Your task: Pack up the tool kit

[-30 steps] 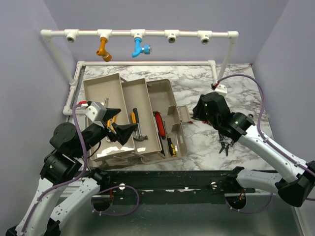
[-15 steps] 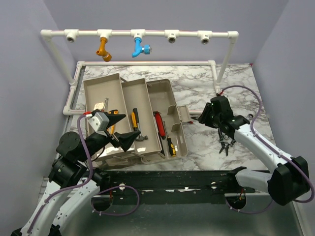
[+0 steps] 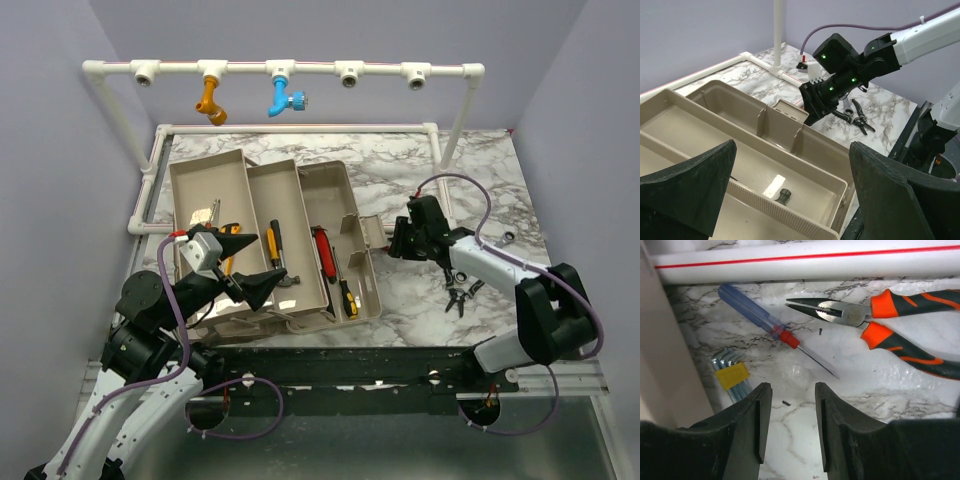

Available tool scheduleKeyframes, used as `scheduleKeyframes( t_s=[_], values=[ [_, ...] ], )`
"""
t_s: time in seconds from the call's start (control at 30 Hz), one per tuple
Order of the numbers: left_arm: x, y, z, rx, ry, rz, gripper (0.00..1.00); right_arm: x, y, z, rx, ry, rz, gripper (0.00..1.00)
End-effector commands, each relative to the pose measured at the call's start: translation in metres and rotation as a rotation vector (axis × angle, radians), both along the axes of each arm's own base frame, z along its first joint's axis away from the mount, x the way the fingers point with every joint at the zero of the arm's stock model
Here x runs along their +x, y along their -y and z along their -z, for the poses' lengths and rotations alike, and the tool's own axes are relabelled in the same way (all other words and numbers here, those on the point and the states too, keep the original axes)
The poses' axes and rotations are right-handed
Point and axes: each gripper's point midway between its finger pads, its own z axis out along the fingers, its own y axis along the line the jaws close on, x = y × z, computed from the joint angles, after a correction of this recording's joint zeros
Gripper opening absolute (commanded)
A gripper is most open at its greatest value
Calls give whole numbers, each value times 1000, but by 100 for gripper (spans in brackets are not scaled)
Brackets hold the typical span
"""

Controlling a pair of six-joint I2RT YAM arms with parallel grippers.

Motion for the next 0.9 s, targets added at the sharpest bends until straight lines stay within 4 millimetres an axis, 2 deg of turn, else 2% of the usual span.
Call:
scheduleKeyframes(
  t_s=[0.0,0.2,0.37,0.6,0.87],
  values=[
    [-5,2,-6,-9,33,26,98,20,-5,3,-36,41,-67,46],
    [-4,2,-6,-7,33,24,99,33,2,11,-133,35,-94,47],
    [-2,2,-4,-3,29,21,98,36,6,31,-190,-20,-105,47],
    [0,2,-4,0,26,15,98,22,9,49,-203,-104,-116,45],
    [-1,2,-4,1,24,17,99,-14,8,45,-131,-155,-137,21]
  ],
)
